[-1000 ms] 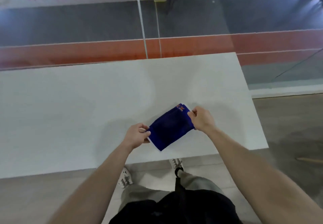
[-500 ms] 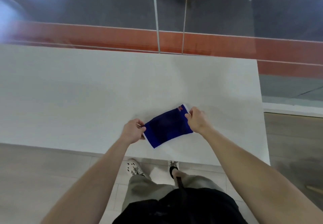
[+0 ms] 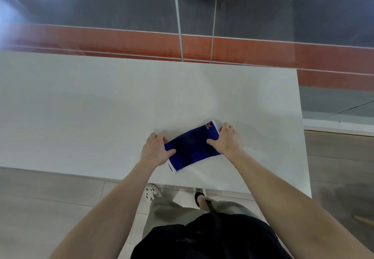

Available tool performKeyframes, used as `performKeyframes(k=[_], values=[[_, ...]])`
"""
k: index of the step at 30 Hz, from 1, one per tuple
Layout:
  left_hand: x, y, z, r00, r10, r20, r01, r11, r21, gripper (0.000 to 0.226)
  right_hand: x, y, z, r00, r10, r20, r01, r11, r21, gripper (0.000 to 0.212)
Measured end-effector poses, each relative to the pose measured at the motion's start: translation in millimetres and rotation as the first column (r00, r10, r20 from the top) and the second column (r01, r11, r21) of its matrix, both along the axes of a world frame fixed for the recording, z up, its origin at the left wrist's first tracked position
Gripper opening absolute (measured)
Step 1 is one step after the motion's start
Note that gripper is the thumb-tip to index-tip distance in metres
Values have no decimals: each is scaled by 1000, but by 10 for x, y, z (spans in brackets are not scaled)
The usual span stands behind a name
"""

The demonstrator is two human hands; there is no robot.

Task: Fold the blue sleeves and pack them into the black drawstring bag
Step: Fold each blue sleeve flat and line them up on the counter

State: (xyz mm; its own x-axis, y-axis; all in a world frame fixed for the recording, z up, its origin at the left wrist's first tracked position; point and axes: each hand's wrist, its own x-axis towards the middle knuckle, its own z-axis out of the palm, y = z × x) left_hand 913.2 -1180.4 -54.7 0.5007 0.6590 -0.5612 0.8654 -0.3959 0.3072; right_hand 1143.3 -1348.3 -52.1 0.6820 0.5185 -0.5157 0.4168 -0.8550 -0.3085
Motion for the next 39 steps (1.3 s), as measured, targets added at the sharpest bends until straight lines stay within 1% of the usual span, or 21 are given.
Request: performKeyframes(k=[2, 5, 7, 9, 11, 13, 14, 16, 17, 18, 19, 20, 21, 22, 25, 28, 31, 34, 37, 38, 39], values=[[41, -21, 13, 1000, -6, -9, 6, 1000, -5, 40, 30, 53, 4, 1000, -20, -21, 19, 998, -53, 67], [48, -44, 41, 999, 31, 39, -28, 997, -69, 18, 60, 87, 2, 994, -49, -100, 39, 994, -99, 50], [27, -14, 79, 992, 66, 104, -50, 988, -144, 19, 54, 86, 27, 988, -61, -139, 49, 995, -88, 39], [-13, 75, 149, 957, 166, 238, -123, 975, -187, 24, 91, 77, 60, 975, -82, -205, 76, 996, -40, 31], [-67, 161, 200, 896, 300, 328, -255, 951, -174, 29, 148, 59, 97, 930, -126, -346, 135, 991, 0, 21], [-109, 210, 200, 879, 333, 342, -314, 943, -109, 35, 153, 34, 102, 883, -160, -442, 180, 984, 4, 20], [-100, 198, 198, 898, 290, 331, -300, 954, -21, 39, 137, 23, 90, 877, -167, -450, 192, 981, 10, 21], [-32, 107, 209, 945, 84, 316, -170, 952, 256, 45, 79, 27, 87, 878, -179, -444, 213, 977, 28, 21], [11, 36, 216, 948, -67, 310, -55, 928, 367, 45, 49, 31, 98, 875, -188, -446, 224, 974, 29, 21], [40, -44, 190, 926, -251, 280, 112, 894, 434, 46, 35, 30, 89, 868, -200, -455, 240, 970, 31, 21], [43, -136, 118, 872, -436, 223, 302, 838, 455, 49, 25, 23, 102, 858, -214, -468, 254, 967, 21, 22], [22, -229, 32, 808, -570, 151, 462, 771, 439, 55, 24, 9, 100, 843, -228, -488, 269, 963, 14, 21], [-14, -295, -39, 764, -639, 88, 556, 722, 411, 61, 29, -6, 91, 828, -243, -506, 284, 959, 4, 22], [-65, -326, -89, 753, -656, 54, 590, 709, 387, 68, 34, -17, 83, 815, -256, -520, 304, 953, 8, 22], [-174, -305, -123, 738, -674, 38, 621, 699, 354, 81, 43, -41, 103, 800, -292, -524, 350, 937, 13, 22], [-176, -235, -14, 725, -688, 16, 614, 656, 439, 72, 24, -31, 150, 772, -325, -546, 417, 908, 48, 25], [-170, -125, 59, 787, -617, -11, 542, 683, 490, 57, -29, 16, 227, 787, -343, -513, 459, 881, 115, 25], [-209, -7, 123, 832, -554, 27, 495, 765, 412, 56, -137, 116, 376, 809, -278, -518, 453, 857, 247, 28], [-205, 82, 209, 890, -443, 111, 411, 883, 228, 41, -316, 275, 547, 848, -190, -496, 405, 835, 373, 32], [-176, 97, 262, 926, -348, 146, 331, 935, 132, 37, -385, 332, 587, 880, -166, -445, 360, 844, 397, 32], [-124, 117, 325, 960, -200, 195, 202, 979, 11, 33, -453, 391, 614, 909, -140, -392, 310, 856, 414, 31]])
